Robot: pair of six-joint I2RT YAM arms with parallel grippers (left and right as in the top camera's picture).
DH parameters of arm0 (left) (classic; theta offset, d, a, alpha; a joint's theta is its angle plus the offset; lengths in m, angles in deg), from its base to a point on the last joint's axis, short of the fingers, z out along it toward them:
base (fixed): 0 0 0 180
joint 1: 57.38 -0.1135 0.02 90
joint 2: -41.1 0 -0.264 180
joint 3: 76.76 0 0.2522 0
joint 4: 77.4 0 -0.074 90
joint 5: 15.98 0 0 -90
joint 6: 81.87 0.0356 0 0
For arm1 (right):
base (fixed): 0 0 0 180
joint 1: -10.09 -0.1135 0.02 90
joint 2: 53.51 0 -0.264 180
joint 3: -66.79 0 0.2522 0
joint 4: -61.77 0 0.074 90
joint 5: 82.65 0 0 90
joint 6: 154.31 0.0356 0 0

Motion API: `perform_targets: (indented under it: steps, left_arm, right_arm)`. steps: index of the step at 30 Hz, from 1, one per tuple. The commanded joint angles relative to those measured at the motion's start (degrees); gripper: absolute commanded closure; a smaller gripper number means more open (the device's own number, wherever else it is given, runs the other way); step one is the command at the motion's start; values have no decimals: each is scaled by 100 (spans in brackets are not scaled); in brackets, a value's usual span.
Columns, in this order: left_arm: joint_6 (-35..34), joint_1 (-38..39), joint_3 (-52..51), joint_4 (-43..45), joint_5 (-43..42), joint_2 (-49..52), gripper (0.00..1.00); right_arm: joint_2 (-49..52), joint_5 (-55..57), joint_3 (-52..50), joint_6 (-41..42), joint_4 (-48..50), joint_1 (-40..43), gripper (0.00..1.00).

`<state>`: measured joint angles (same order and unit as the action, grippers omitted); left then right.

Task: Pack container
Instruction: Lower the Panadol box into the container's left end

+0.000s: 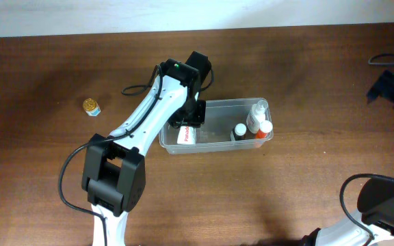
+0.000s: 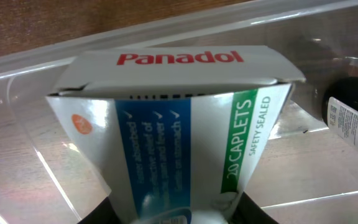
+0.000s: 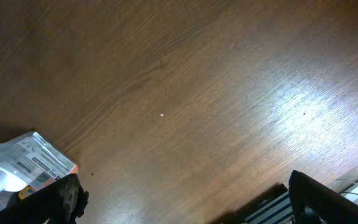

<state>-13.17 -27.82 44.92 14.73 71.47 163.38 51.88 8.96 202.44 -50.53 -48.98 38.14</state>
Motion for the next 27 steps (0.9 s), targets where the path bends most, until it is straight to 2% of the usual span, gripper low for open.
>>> perform_targets:
  steps: [1,15,27]
  left_arm:
    - [-52,28,46,31,85,114,65]
    - [-50,-2,46,407,560,116,65]
    - [-55,-9,256,22,511,114,66]
  right_arm:
    - [-37,-9,92,68,-31,9,2]
    - [-37,-9,92,68,-31,9,2]
    - [-37,-9,92,68,-31,9,2]
